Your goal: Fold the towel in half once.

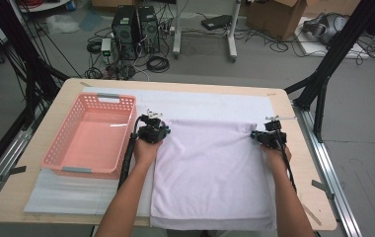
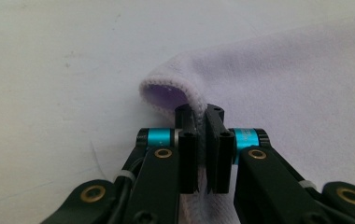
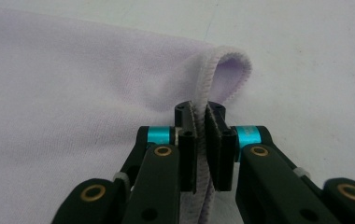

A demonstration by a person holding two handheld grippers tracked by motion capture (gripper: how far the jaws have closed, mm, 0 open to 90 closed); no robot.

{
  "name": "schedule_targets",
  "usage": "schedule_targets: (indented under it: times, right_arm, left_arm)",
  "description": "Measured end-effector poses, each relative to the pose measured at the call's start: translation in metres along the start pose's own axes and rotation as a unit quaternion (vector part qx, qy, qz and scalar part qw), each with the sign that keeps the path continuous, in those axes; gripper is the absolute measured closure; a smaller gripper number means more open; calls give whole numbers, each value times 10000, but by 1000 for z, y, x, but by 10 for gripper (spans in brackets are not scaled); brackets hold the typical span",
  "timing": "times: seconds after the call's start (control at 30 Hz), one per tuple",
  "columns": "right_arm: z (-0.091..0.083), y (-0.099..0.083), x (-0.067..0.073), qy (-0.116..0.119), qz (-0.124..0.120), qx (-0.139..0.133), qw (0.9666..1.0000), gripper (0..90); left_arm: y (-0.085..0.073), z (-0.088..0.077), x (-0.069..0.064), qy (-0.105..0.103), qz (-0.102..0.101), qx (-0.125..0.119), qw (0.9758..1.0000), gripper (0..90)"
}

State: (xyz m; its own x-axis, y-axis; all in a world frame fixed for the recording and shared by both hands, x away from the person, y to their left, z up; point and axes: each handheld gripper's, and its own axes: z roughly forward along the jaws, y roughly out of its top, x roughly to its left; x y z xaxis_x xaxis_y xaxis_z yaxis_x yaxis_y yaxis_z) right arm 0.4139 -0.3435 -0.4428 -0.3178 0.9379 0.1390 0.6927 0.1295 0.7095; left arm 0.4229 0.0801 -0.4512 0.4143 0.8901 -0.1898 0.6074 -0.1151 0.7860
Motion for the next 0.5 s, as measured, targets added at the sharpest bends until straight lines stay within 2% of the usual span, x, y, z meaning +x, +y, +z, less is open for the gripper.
schedule_targets:
  times: [0.03, 0.07, 0.13, 0.2, 0.23, 0.3, 0.37, 0.43, 0.5]
  right_arm:
    - [0, 1, 0, 8, -43, 6, 10000, 857]
    - [-1, 1, 0, 14, -112, -33, 9999, 862]
    - [-5, 4, 0, 99, -164, -356, 9992, 865]
    - [-11, 9, 1, 116, -236, -681, 9973, 867]
    - [-12, 13, 1, 118, -270, -740, 9968, 867]
    - [-16, 21, 1, 39, -397, -913, 9950, 867]
    - [-19, 28, 0, 20, -396, -1096, 9932, 867]
    - [-20, 34, 0, -50, -456, -1214, 9915, 867]
    - [-18, 37, -2, -138, -499, -1324, 9898, 866]
  left_arm:
    - [1, -1, 4, -24, -224, -43, 9997, 856]
    - [2, -2, 6, -1, -304, -154, 9994, 857]
    - [6, -5, 3, 36, -282, -525, 9982, 858]
    - [11, -9, 0, 54, -311, -921, 9952, 859]
    - [14, -11, 1, 79, -438, -1111, 9928, 859]
    - [21, -12, 3, 82, -478, -1156, 9921, 859]
    - [28, -15, 5, 49, -503, -1288, 9904, 859]
    - [35, -16, 6, 103, -366, -1396, 9895, 858]
    - [41, -15, 7, 86, -346, -1441, 9889, 857]
